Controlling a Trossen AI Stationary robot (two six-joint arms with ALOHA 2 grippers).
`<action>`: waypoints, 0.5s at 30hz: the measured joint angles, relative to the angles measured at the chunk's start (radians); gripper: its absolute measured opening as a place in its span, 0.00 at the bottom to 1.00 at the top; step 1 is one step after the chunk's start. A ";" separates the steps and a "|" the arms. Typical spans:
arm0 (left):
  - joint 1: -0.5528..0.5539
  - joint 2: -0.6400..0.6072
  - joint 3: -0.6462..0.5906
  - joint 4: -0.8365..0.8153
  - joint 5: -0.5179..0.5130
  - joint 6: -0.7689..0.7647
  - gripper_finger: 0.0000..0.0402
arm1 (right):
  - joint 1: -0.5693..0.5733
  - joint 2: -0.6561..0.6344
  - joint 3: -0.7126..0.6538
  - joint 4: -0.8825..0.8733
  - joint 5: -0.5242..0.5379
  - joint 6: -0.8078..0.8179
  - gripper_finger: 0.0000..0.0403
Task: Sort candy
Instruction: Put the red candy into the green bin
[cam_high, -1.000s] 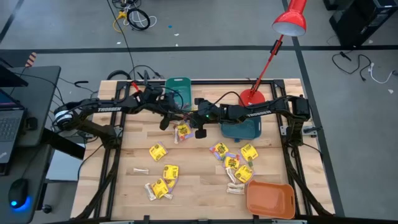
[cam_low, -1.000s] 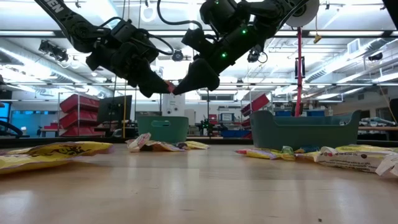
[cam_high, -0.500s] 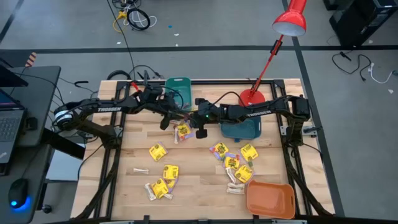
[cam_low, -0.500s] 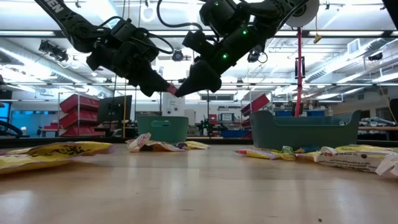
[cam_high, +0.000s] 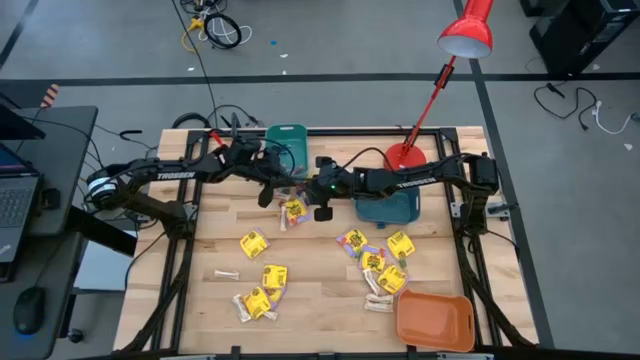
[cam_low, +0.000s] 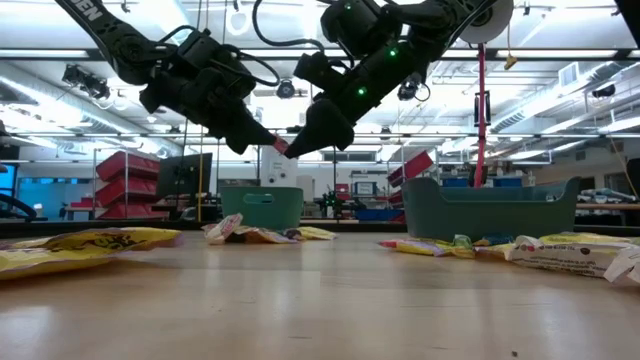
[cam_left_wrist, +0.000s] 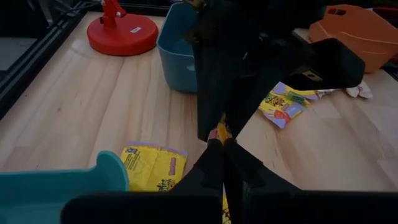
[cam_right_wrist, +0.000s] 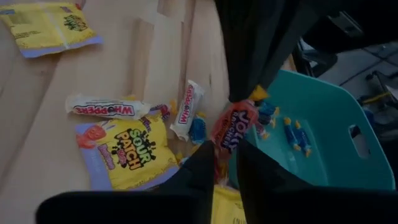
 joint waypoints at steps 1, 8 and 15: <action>0.001 0.000 0.000 0.002 -0.002 0.000 0.00 | -0.002 0.000 0.000 -0.002 0.004 0.009 0.16; 0.002 0.000 0.000 0.008 -0.046 -0.001 0.00 | -0.013 -0.001 0.000 -0.038 0.052 0.035 0.24; 0.047 0.000 0.000 0.001 -0.116 -0.013 0.00 | -0.029 -0.049 0.001 -0.180 0.117 0.073 0.26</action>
